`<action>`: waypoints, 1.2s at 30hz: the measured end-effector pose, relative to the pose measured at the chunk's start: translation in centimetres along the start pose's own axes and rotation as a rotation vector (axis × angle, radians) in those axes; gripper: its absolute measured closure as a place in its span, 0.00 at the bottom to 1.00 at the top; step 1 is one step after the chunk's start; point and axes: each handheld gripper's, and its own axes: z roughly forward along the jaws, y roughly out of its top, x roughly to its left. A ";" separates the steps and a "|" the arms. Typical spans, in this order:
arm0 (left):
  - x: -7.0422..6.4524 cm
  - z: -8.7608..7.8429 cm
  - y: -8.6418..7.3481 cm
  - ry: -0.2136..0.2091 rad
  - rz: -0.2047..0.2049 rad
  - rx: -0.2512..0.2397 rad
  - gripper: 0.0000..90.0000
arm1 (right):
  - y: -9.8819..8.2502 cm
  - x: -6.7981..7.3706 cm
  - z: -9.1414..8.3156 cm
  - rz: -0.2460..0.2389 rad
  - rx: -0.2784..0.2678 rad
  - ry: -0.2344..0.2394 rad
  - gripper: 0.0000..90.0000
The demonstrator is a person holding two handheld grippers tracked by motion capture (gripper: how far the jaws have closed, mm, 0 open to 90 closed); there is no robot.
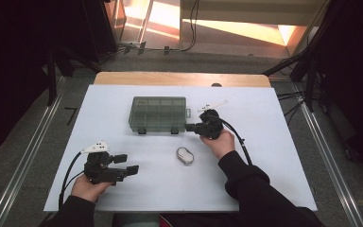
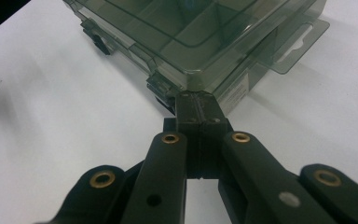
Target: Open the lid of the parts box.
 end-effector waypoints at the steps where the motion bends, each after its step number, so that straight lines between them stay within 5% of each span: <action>1: 0.0 0.0 0.0 0.000 0.000 -0.001 0.24 | 0.0 0.0 0.0 -0.003 -0.002 0.001 0.97; 36: 0.1 -0.1 0.0 0.014 -0.003 -0.008 0.24 | 3.0 0.1 -0.2 -0.013 -0.064 0.017 0.97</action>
